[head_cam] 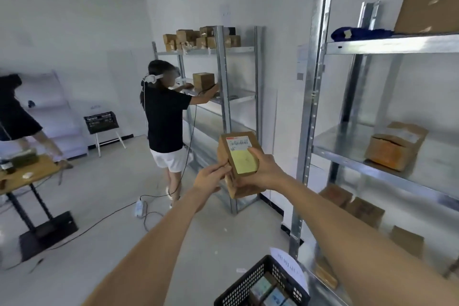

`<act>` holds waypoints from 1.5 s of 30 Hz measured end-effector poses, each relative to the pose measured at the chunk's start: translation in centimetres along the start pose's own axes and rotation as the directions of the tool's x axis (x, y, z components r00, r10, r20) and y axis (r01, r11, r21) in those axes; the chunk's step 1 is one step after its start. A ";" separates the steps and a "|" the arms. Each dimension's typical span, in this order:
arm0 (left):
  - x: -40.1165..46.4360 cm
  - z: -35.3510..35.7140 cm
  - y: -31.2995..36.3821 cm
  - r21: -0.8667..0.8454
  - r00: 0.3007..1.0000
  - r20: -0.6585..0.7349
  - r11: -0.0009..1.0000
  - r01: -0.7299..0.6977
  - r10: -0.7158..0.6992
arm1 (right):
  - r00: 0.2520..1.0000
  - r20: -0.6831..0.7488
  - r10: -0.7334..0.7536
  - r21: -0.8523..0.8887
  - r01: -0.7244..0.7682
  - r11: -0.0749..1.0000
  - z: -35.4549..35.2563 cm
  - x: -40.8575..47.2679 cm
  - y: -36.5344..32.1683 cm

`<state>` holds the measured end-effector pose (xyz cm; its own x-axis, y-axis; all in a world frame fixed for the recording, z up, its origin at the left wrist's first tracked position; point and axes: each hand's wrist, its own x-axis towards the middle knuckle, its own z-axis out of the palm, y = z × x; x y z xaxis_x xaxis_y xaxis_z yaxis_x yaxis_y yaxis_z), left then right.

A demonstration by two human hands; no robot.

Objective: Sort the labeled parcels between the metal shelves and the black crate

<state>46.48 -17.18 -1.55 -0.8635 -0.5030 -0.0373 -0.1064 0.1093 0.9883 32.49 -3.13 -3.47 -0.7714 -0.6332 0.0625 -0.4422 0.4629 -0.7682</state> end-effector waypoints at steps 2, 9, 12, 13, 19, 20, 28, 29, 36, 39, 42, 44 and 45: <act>3.2 -0.8 -0.7 0.018 1.000 -0.010 1.000 -0.003 0.003 | 1.000 -0.022 0.014 -0.009 -0.014 1.000 0.9 2.6 -0.1; 12.8 -2.8 -4.8 0.462 0.993 -0.053 0.884 -0.073 0.110 | 0.983 -0.067 0.173 -0.054 -0.176 0.983 3.3 8.7 3.5; 17.6 -2.6 -8.3 0.563 0.994 0.047 0.819 -0.107 0.097 | 0.965 -0.081 0.251 -0.092 -0.258 0.962 4.0 10.7 6.7; 19.2 -2.2 -9.5 0.585 0.991 0.088 0.800 -0.130 0.096 | 0.956 -0.090 0.279 -0.103 -0.288 0.952 4.4 11.3 7.8; 29.6 2.1 -19.2 0.622 0.943 0.333 0.748 -0.233 0.017 | 0.876 -0.133 0.464 -0.118 -0.479 0.870 8.7 15.7 15.7; 31.3 2.9 -21.1 0.629 0.923 0.385 0.734 -0.257 -0.007 | 0.855 -0.132 0.501 -0.103 -0.515 0.851 9.6 16.6 17.2; 41.6 5.5 -36.0 0.689 0.747 0.639 0.568 -0.450 -0.184 | 0.661 -0.202 0.723 0.048 -0.730 0.681 19.1 20.4 28.4; 42.2 5.8 -37.9 0.681 0.728 0.658 0.566 -0.465 -0.194 | 0.632 -0.210 0.746 0.064 -0.753 0.655 20.9 20.3 29.8; 42.6 6.3 -54.7 0.637 0.632 0.728 0.602 -0.482 -0.265 | 0.416 -0.140 0.898 0.162 -0.885 0.436 36.9 17.2 39.8; 42.3 5.0 -63.0 0.666 0.629 0.708 0.599 -0.444 -0.322 | 0.352 -0.091 0.932 0.215 -0.906 0.363 43.9 15.5 44.6; 41.8 3.7 -71.0 0.700 0.649 0.676 0.582 -0.415 -0.350 | 0.293 -0.055 0.954 0.240 -0.924 0.298 51.0 14.1 49.9; 41.9 3.2 -76.0 0.716 0.651 0.664 0.564 -0.412 -0.367 | 0.260 -0.026 0.965 0.248 -0.934 0.258 55.4 13.6 53.4; 42.0 3.1 -78.4 0.715 0.642 0.670 0.556 -0.423 -0.373 | 0.247 -0.021 0.969 0.248 -0.937 0.244 57.4 13.3 55.1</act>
<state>16.99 -44.25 -81.08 -0.8450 0.2103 -0.4917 -0.0466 0.8870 0.4594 24.13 -21.72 -81.54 -0.6282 0.3052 -0.7157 0.7289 0.5526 -0.4041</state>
